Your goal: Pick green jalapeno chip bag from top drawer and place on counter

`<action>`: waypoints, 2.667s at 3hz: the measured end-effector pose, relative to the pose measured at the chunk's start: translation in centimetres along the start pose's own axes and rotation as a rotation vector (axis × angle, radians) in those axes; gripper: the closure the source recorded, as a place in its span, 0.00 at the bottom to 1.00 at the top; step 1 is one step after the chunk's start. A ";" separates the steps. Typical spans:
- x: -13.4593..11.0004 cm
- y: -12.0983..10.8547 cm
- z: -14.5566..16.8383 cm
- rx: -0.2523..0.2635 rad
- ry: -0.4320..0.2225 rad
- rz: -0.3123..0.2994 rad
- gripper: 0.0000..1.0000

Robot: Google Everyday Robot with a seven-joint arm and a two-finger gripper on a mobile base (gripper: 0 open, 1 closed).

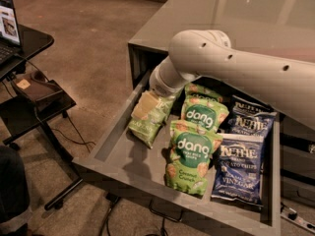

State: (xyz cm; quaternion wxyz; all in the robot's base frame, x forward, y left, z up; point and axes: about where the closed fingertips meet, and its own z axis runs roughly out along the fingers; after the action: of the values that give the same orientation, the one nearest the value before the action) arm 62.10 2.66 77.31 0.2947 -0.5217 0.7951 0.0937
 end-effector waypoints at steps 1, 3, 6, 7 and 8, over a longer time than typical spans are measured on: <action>1.0 -2.6 1.4 0.055 0.041 0.024 0.00; 3.2 -4.0 4.3 0.078 0.124 0.037 0.00; 4.1 -3.8 7.2 0.020 0.187 0.030 0.00; 6.0 -4.3 9.2 -0.003 0.250 0.068 0.00; 8.3 -4.2 11.7 -0.047 0.320 0.107 0.00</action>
Offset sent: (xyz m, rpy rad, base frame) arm 0.0514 -0.0325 -0.0485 -0.1363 -0.0027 -0.1323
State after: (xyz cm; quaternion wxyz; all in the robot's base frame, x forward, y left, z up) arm 67.82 -0.29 63.86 0.1466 -0.4937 0.8561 0.0435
